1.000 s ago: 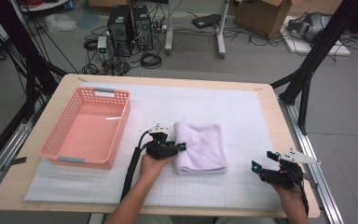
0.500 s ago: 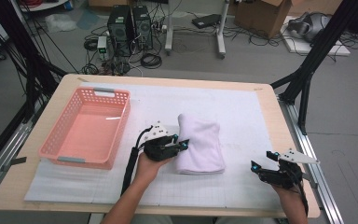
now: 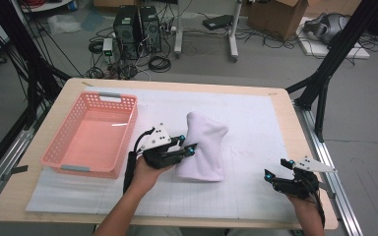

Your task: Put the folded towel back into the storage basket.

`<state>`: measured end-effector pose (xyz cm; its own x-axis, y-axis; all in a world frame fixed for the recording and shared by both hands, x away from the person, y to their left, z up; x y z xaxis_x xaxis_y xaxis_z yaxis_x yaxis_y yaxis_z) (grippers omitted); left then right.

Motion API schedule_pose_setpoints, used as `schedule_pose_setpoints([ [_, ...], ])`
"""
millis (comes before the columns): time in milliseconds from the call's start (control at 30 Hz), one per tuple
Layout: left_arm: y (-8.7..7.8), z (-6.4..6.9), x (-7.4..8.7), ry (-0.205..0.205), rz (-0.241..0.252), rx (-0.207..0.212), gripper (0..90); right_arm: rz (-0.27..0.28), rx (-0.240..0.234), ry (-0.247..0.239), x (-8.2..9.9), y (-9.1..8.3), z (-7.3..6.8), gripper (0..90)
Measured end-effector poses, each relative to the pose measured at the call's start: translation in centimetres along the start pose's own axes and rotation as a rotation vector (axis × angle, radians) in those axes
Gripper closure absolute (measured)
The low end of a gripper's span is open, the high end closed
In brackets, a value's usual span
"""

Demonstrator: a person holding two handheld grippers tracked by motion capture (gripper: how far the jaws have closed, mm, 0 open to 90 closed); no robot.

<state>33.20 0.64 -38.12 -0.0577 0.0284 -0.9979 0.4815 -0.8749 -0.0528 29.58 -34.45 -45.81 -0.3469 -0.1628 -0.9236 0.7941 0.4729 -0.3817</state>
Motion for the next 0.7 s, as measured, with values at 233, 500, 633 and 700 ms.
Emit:
schedule_pose_setpoints([
  [233,-1.6,-0.3,-1.5,0.031,0.030,0.028,71.4,0.002,-0.006,-0.004,-0.1,0.1,-0.2,21.3],
  [500,-3.3,-0.8,-3.2,0.053,0.049,0.045,71.4,0.014,-0.016,-0.002,-0.4,0.3,-0.6,21.3],
  [633,-4.2,-1.4,-3.9,0.054,0.070,0.040,71.4,0.024,-0.019,-0.003,-0.6,0.3,-0.8,21.3],
  [700,-4.7,-1.7,-4.2,0.053,0.074,0.038,71.4,0.027,-0.020,-0.006,-0.6,0.4,-0.9,21.3],
])
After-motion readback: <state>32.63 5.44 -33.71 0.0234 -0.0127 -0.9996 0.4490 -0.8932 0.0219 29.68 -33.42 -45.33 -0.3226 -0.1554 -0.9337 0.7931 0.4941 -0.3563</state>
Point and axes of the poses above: each handheld gripper's, and its own axes: y roughly forward along the jaws, x roughly out of its underside, z roughly to its right, the point moved 6 cm from there along y, roughly forward along the jaws, and after that the axes turned 9 degrees about z, right-handed, at the moved point
